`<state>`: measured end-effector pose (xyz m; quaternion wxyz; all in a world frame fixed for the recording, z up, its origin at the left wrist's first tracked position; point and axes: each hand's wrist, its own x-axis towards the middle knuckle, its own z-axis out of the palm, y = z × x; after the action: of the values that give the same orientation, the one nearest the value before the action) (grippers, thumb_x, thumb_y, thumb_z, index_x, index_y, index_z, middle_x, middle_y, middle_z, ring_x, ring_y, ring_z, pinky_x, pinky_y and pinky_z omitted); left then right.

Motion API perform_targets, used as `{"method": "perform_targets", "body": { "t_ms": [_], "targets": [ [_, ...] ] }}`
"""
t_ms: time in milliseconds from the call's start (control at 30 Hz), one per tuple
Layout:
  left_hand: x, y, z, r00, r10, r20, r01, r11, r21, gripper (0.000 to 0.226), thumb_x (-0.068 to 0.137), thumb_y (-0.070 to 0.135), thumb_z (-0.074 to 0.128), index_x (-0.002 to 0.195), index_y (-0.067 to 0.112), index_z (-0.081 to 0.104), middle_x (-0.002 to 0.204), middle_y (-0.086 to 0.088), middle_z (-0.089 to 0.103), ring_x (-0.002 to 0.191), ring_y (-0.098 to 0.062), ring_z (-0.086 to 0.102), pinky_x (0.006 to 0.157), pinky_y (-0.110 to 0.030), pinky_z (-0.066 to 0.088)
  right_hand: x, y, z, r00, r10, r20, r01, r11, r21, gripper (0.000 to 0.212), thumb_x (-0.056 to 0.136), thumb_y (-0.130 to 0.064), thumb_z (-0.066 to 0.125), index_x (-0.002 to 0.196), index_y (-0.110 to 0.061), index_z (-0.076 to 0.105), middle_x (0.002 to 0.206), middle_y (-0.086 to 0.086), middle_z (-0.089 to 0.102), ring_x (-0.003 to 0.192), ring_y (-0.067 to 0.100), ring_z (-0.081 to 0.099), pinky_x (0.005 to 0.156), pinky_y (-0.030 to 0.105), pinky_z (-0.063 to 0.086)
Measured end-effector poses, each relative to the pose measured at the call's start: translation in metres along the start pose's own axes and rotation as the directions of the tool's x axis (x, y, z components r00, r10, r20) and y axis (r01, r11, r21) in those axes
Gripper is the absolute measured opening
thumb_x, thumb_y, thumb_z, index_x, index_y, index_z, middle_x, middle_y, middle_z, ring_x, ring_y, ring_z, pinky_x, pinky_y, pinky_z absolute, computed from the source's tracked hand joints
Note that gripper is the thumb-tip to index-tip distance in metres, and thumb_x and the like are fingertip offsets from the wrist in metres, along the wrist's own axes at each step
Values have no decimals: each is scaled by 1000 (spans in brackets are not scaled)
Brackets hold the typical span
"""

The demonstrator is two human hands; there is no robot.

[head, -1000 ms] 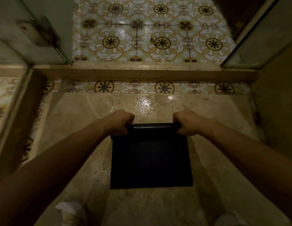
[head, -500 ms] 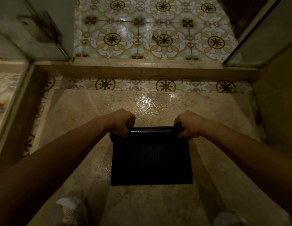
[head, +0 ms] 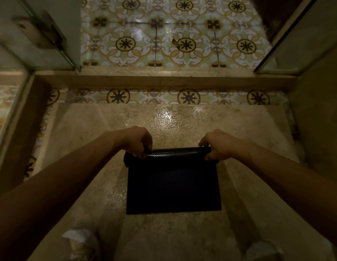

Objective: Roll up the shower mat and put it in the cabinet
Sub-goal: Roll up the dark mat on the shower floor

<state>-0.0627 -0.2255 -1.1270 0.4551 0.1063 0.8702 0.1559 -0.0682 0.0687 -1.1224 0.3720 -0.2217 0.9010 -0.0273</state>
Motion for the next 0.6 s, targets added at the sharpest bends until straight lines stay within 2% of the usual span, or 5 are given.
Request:
{"method": "perform_targets", "body": {
  "t_ms": [100, 200, 267, 433, 600],
  "targets": [
    [0, -1, 6, 999, -25, -21, 25, 1000, -7, 37, 66, 15, 86, 94, 22, 63, 95, 5, 71, 73, -16, 72, 62, -25, 58, -2, 0, 4, 1000, -14, 12, 14, 1000, -2, 49, 75, -30, 79, 121, -22, 65, 112, 5, 67, 101, 21, 61, 85, 35, 53],
    [0, -1, 9, 999, -39, -17, 39, 998, 38, 46, 65, 25, 87, 103, 26, 62, 103, 7, 70, 80, -10, 66, 60, -19, 52, -2, -1, 8, 1000, -15, 22, 15, 1000, -13, 50, 76, -31, 78, 122, -22, 62, 113, 5, 64, 101, 22, 60, 83, 35, 53],
    [0, -3, 9, 999, -48, 19, 48, 998, 36, 51, 66, 29, 87, 110, 28, 60, 106, 8, 69, 81, -9, 66, 63, -21, 55, -2, -1, 9, 999, -20, 29, 20, 1000, -12, 50, 75, -31, 78, 121, -21, 62, 113, 6, 63, 100, 23, 60, 80, 34, 52],
    [-4, -5, 12, 998, -35, 57, 35, 999, 2, 58, 63, 27, 90, 112, 26, 59, 109, 3, 69, 82, -21, 72, 71, -37, 62, -4, -2, 13, 999, -42, 20, 43, 998, -40, 50, 73, -32, 77, 119, -20, 62, 112, 8, 62, 100, 24, 60, 82, 36, 52],
    [-5, -3, 16, 996, -52, 72, 49, 998, 48, 61, 60, 30, 91, 112, 26, 58, 110, 0, 68, 76, -22, 73, 64, -34, 62, -5, -2, 16, 1000, -14, 10, 14, 1000, -21, 50, 70, -33, 80, 114, -21, 59, 107, 5, 59, 90, 20, 59, 75, 34, 54]
  ]
}}
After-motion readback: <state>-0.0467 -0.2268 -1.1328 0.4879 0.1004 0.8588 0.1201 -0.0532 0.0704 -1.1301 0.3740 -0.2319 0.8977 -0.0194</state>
